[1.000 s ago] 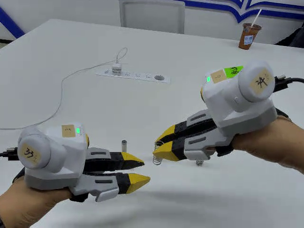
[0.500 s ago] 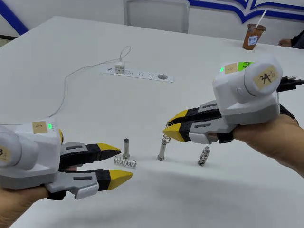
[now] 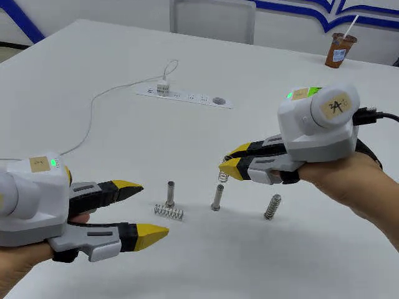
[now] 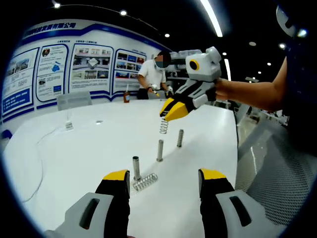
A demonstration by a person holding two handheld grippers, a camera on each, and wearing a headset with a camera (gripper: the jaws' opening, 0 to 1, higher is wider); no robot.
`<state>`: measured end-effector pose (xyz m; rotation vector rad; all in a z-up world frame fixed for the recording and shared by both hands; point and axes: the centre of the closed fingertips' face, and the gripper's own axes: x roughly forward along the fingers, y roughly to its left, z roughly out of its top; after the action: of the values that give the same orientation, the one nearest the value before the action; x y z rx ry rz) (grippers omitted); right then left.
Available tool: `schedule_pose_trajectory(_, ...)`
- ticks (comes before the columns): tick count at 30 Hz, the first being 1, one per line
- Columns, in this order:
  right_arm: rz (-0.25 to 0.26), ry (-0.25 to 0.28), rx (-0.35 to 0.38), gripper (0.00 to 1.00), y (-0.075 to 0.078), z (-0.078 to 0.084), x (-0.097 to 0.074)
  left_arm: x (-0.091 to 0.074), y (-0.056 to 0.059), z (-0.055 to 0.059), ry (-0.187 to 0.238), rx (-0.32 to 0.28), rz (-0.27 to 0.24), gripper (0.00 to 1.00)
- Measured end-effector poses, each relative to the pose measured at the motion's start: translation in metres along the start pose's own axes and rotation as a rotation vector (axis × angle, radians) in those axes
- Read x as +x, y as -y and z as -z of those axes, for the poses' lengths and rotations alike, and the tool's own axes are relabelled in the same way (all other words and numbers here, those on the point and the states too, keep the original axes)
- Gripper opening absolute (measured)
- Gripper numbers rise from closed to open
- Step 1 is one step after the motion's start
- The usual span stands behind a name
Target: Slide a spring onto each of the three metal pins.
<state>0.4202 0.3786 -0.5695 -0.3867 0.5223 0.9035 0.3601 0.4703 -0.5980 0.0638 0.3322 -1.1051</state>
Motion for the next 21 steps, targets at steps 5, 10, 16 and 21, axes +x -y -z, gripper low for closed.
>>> schedule_pose_trajectory(5,-0.003,0.001,0.006,0.11,0.003,0.006,0.006,-0.001,-0.002,0.002,-0.002,-0.008,-0.009,0.60)
schedule_pose_trajectory(10,-0.001,-0.015,-0.006,0.11,0.003,0.014,0.010,-0.002,-0.003,0.002,-0.003,-0.011,-0.014,0.62)
schedule_pose_trajectory(16,-0.012,-0.016,0.001,0.11,0.001,0.017,0.012,-0.002,-0.002,0.002,-0.007,-0.012,-0.016,0.61)
schedule_pose_trajectory(21,-0.017,-0.007,0.019,0.12,0.002,0.018,0.015,-0.002,-0.002,0.003,-0.009,-0.014,-0.019,0.61)
